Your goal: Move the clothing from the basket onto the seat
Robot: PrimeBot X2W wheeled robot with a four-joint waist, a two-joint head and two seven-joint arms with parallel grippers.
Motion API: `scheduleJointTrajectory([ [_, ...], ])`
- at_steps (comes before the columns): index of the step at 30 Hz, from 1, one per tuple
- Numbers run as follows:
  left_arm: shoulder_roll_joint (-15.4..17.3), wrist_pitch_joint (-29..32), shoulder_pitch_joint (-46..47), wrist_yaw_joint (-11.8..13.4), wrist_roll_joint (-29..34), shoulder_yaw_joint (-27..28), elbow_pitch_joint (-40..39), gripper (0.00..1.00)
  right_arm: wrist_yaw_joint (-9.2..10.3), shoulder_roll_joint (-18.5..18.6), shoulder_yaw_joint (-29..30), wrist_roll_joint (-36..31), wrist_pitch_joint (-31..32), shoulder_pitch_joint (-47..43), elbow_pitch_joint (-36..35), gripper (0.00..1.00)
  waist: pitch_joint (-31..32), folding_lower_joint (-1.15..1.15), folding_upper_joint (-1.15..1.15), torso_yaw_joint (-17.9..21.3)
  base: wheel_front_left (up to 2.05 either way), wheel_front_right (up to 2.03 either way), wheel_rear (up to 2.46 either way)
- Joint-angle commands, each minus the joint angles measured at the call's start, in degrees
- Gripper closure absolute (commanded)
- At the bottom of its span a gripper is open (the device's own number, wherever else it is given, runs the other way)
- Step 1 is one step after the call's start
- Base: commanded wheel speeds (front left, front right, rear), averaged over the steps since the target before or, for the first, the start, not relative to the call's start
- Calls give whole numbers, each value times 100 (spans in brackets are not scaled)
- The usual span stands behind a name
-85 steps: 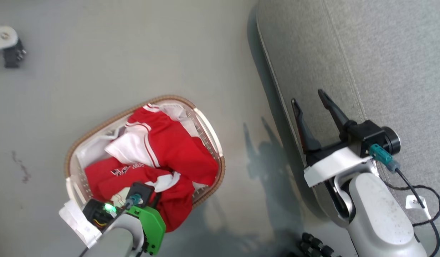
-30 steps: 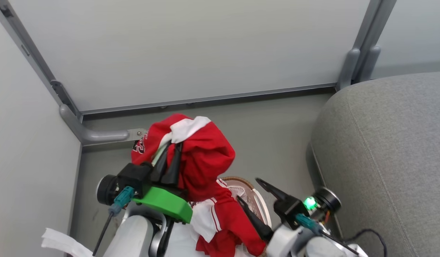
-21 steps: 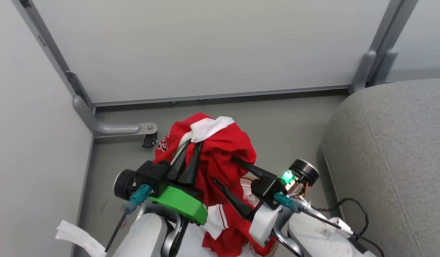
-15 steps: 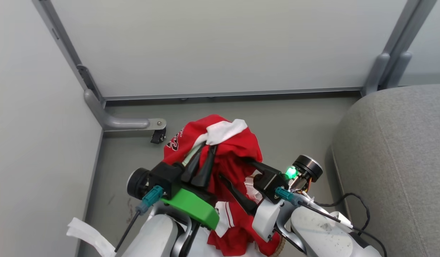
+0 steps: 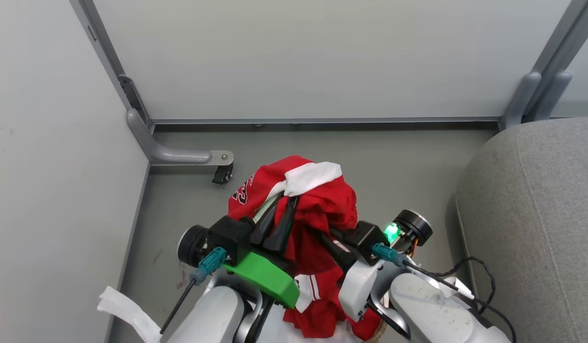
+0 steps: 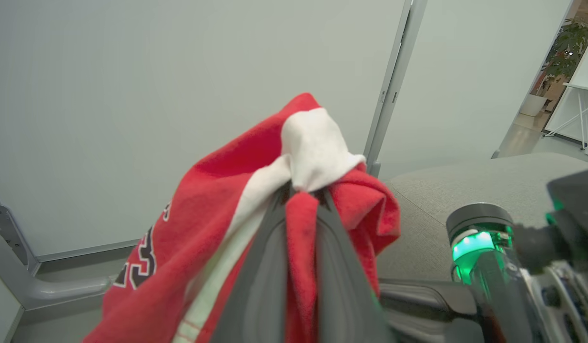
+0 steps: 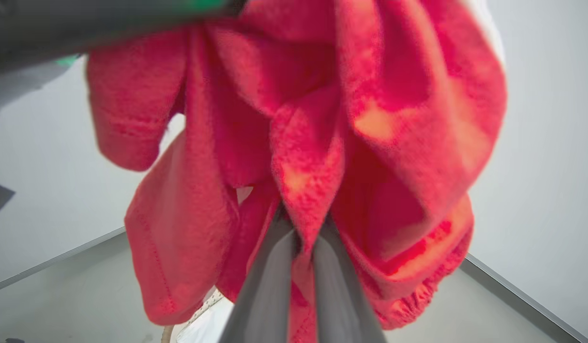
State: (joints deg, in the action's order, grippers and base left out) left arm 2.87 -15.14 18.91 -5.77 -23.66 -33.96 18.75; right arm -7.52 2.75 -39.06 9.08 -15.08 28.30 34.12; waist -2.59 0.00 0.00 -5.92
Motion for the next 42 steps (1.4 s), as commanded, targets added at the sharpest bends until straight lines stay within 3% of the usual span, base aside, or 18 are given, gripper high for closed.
scheduleJointTrajectory([
  [1, 10, -2, 57, 41, -29, 36, -28, 100, 6, 27, 77, 58, -14, -40, -59, 100, 9, 0, 0, 30, 0, 0, 0],
  [2, 11, -2, 39, 45, -40, 67, -50, 76, 6, 26, 114, 60, -14, -80, -91, 100, 17, 0, 0, 53, 0, 0, 0],
  [3, 12, -1, -3, 85, -26, 103, -24, 9, 6, 26, 199, 72, -14, -149, -132, 100, 21, 0, 0, 96, 0, 0, 0],
  [4, 11, 0, -20, 84, -2, 144, -29, 0, 6, 30, 263, 72, -14, -208, -172, 100, 17, 0, 0, 140, 0, 0, 0],
  [11, 11, 1, -213, 70, 248, 467, 105, 0, 7, 26, 647, -89, -14, -678, -615, 100, 19, 0, 0, 860, 0, 0, 0],
  [22, 12, 1, -434, -28, 628, 1045, 108, 0, 7, 22, 1082, -268, -14, -1267, -1271, 100, -153, 0, 0, 2580, 0, 0, 0],
  [28, 14, 1, -491, -91, 819, 1219, 134, 0, 7, 22, 1224, -305, -14, -1442, -1503, 100, -279, 0, 0, 3288, 0, 0, 0],
  [32, 17, 1, -527, -125, 873, 1212, 140, 0, 7, 23, 1439, -346, -14, -1524, -1640, 100, -358, 0, 0, 3557, 0, 0, 0],
  [42, 25, 1, -257, -168, 1084, 1051, 149, 0, 7, 21, 2369, -802, -14, -1326, -2027, 100, -821, 0, 0, 3670, 0, 0, 0],
])
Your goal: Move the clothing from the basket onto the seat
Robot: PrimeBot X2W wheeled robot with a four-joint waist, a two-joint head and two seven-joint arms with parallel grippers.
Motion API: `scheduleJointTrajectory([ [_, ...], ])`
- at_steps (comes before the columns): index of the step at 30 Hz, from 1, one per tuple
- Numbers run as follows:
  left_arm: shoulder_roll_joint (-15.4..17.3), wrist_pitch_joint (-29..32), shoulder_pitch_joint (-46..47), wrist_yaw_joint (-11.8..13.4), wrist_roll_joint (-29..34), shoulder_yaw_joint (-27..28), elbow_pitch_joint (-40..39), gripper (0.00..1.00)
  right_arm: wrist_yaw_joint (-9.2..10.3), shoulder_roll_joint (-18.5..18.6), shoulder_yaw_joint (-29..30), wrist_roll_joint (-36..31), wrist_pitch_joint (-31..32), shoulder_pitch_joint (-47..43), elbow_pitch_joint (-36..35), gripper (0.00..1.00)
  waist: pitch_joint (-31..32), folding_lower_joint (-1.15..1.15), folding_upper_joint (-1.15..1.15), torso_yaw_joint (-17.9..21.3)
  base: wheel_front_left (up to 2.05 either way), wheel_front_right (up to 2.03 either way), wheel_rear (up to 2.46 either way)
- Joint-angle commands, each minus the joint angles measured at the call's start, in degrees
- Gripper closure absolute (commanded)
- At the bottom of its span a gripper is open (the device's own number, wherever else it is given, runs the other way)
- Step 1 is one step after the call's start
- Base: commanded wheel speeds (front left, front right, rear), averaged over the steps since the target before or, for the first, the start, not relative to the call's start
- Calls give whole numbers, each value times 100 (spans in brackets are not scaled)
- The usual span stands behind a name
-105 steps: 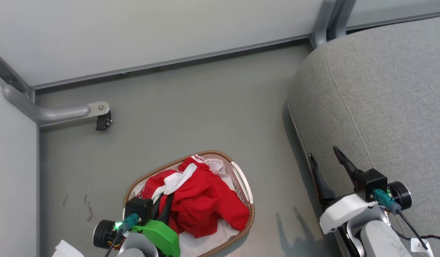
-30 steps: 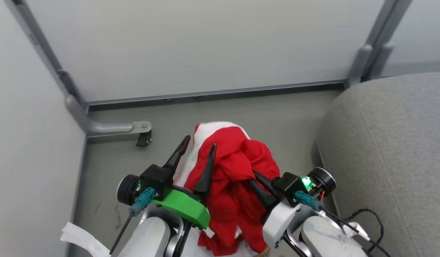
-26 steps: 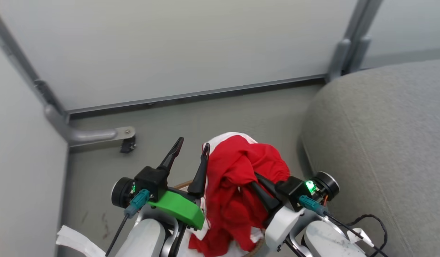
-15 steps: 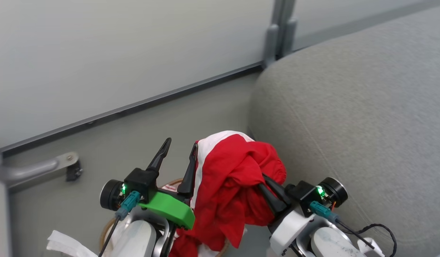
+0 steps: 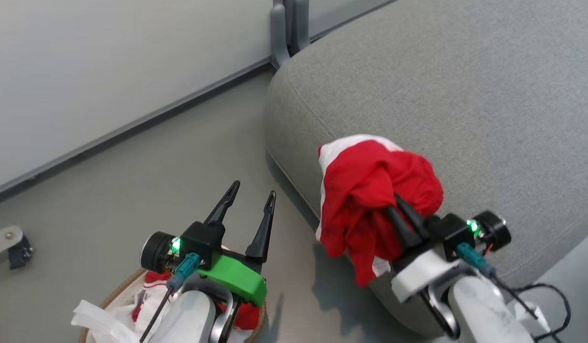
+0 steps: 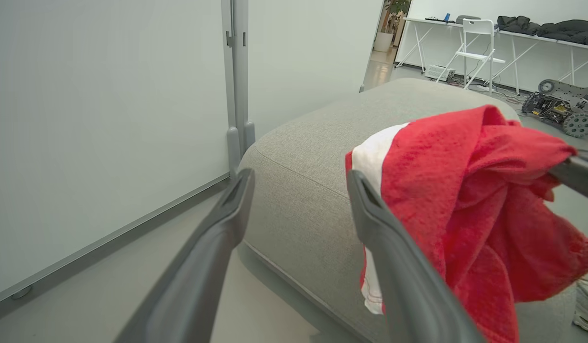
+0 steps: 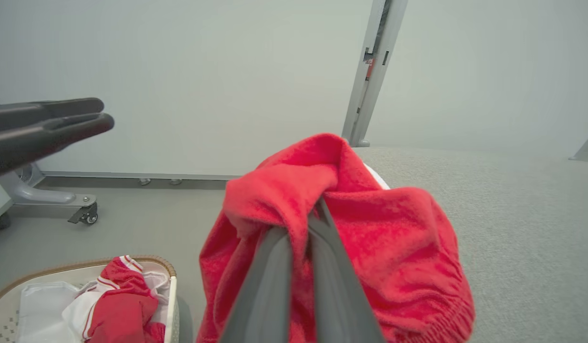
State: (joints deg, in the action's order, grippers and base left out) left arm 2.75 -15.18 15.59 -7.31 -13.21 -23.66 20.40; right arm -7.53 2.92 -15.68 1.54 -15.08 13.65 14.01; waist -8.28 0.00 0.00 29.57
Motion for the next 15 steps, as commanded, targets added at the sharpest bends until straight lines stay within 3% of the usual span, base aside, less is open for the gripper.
scheduleJointTrajectory([
  [1, 54, 5, 78, -17, 57, 13, -31, 0, 8, 36, 108, -134, -14, 243, -6, 100, -300, 0, 0, 121, 0, 0, 0],
  [6, 211, 5, 87, -19, 88, -136, -190, 0, 8, 418, 443, -437, -15, 1096, 103, 100, -616, 0, 0, 78, 0, 0, 0],
  [15, 637, 5, 590, -19, -30, -555, -480, 0, 8, 1233, 1540, -984, -14, 3022, 764, 100, -1645, 0, 0, -577, 0, 0, 0],
])
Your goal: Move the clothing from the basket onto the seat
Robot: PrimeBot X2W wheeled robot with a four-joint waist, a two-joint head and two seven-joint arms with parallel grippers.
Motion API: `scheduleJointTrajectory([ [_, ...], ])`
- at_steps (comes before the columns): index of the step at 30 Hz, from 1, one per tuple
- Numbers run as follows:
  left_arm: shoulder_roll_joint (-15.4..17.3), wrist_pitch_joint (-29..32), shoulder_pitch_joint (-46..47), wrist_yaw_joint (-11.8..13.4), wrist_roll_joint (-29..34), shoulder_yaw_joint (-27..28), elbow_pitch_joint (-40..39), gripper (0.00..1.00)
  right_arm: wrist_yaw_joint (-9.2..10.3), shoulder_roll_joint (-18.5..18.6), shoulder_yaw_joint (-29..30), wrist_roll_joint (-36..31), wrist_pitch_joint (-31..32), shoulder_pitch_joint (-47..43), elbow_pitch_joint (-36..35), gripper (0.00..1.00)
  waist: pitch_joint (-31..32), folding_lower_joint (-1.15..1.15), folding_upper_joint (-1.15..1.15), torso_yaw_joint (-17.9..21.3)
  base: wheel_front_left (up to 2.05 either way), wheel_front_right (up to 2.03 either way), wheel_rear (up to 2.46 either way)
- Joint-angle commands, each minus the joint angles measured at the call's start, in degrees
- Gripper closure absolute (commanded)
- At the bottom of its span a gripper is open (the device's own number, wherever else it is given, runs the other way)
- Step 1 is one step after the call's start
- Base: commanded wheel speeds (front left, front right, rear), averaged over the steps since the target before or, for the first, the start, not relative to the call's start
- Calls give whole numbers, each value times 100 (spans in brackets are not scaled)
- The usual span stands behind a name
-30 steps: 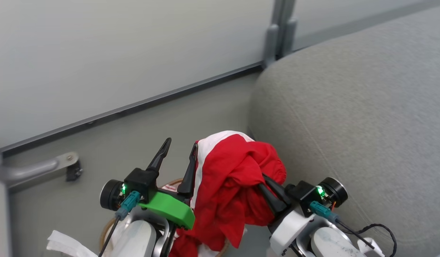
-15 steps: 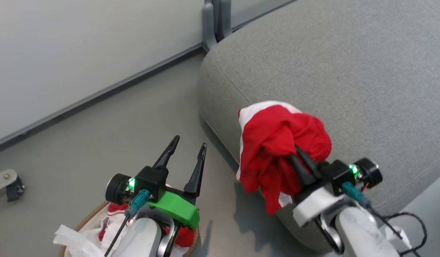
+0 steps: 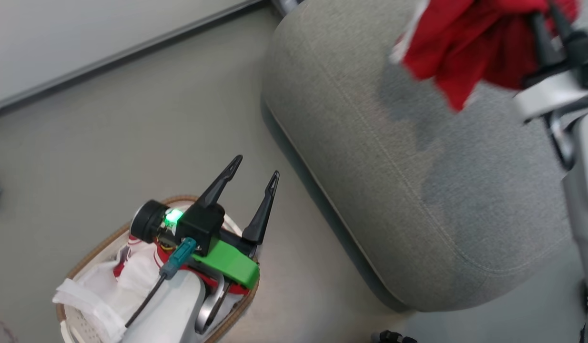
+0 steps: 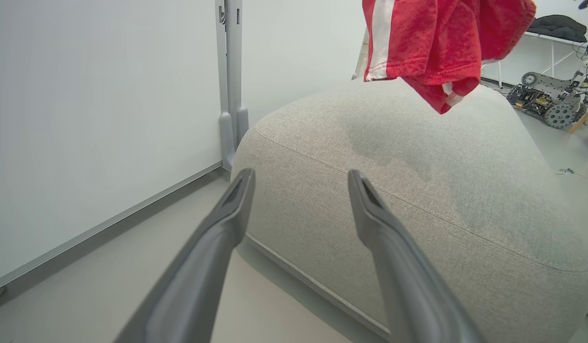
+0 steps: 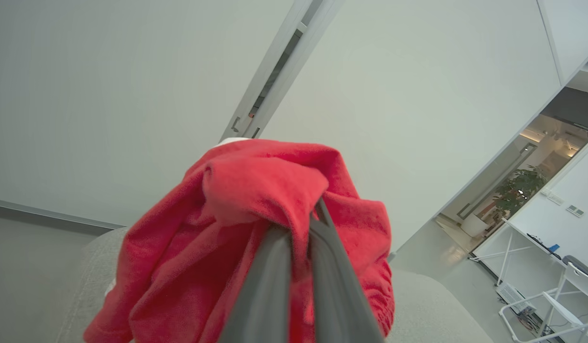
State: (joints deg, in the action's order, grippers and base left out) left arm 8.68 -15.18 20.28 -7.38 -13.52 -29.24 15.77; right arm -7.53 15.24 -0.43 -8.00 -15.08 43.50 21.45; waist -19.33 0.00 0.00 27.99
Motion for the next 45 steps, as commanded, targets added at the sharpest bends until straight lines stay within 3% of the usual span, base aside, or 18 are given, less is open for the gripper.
scheduleJointTrajectory([
  [1, 105, 5, 187, -12, -24, -34, -25, 0, 8, 44, 170, -107, -14, 245, 99, 100, -666, 0, 0, -500, 0, 0, 0],
  [6, 247, 4, 523, -13, -93, -241, -118, 0, 9, 408, 745, -556, -14, 942, 696, 100, -1140, 0, 0, -892, 0, 0, 0],
  [10, 398, 5, 754, -13, -135, -374, -182, 0, 9, 457, 1283, -834, -14, 1215, 1288, 100, -1440, 0, 0, -1092, 0, 0, 0],
  [18, 562, 5, 988, -13, -182, -343, -159, 0, 9, -179, 2159, -1171, -14, 886, 1814, 100, -1748, 0, 0, -1203, 0, 0, 0],
  [19, 553, 5, 990, -13, -189, -335, -154, 0, 9, -227, 2280, -1190, -14, 788, 1798, 78, -1737, 0, 0, -1202, 0, 0, 0],
  [22, 509, 5, 988, -13, -187, -353, -133, 0, 9, -403, 2657, -1241, -14, 407, 1774, 0, -1638, 0, 0, -1189, 0, 0, 0],
  [25, 450, 5, 893, -13, -221, -357, -104, 0, 9, -481, 2895, -1199, -14, -32, 1663, 0, -1455, 0, 0, -1150, 0, 0, 0],
  [32, 258, 5, 572, -13, -215, -274, 48, 0, 9, -607, 2748, -856, -14, -1027, 1042, 0, -866, 0, 0, -990, 0, 0, 0],
  [45, -115, 5, 0, -14, -129, 12, 204, 0, 9, -813, 1491, 40, -14, -1752, -234, 0, 167, 0, 0, -849, 0, 0, 0],
])
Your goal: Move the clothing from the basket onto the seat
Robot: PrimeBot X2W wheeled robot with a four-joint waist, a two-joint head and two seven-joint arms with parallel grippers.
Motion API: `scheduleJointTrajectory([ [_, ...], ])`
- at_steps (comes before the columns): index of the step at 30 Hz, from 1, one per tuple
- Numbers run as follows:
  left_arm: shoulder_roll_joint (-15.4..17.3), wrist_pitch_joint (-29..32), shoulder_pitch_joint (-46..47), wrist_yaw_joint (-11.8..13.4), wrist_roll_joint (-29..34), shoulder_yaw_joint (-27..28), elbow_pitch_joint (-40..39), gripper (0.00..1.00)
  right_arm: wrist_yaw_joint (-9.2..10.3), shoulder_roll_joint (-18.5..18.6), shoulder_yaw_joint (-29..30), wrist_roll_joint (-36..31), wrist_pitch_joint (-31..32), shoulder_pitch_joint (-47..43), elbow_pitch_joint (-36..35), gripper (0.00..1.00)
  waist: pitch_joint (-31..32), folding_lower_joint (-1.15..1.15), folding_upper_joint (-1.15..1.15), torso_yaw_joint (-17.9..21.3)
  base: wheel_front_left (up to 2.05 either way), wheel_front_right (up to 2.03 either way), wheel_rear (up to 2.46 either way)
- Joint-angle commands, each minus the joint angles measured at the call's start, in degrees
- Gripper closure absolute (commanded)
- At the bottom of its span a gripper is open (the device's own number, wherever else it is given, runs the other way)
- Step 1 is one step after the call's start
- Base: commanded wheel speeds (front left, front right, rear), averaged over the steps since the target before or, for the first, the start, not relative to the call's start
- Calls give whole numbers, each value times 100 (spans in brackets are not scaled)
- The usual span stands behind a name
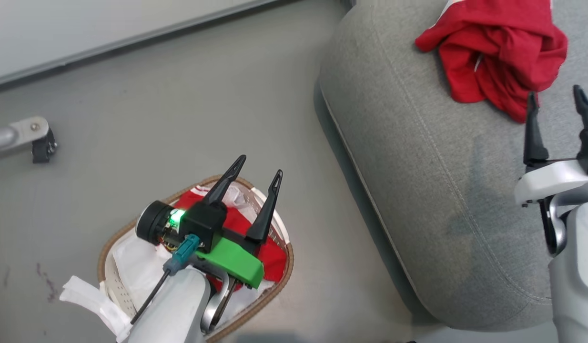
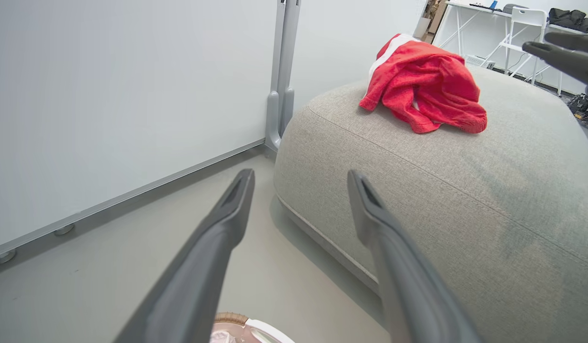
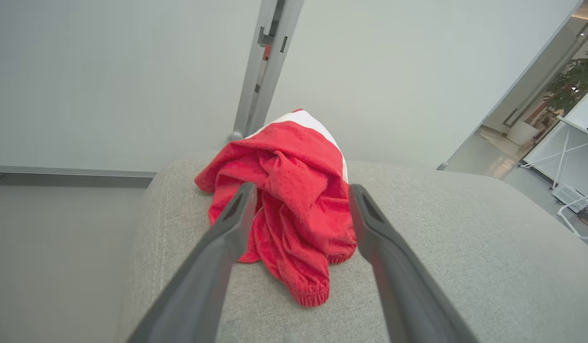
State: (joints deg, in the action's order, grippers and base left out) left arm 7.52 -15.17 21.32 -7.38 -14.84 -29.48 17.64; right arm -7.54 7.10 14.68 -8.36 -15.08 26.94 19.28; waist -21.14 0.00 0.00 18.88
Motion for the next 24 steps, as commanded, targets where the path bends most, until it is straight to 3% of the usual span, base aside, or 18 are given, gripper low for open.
scheduleJointTrajectory([
  [1, -22, 4, -147, -14, 16, 66, 33, 0, 9, -5, -116, 135, -14, -108, -60, 0, 412, 0, 0, 39, 0, 0, 0],
  [12, -253, 3, -615, -2, 162, 851, 211, 0, 9, -216, -1048, 613, -14, -367, -141, 0, 976, 0, 0, -809, 0, 0, 0],
  [24, -394, 4, -1353, 125, 367, 2091, 417, 0, 9, -401, -1300, 890, -14, -949, 201, 0, 1582, 0, 0, -1847, 0, 0, 0],
])
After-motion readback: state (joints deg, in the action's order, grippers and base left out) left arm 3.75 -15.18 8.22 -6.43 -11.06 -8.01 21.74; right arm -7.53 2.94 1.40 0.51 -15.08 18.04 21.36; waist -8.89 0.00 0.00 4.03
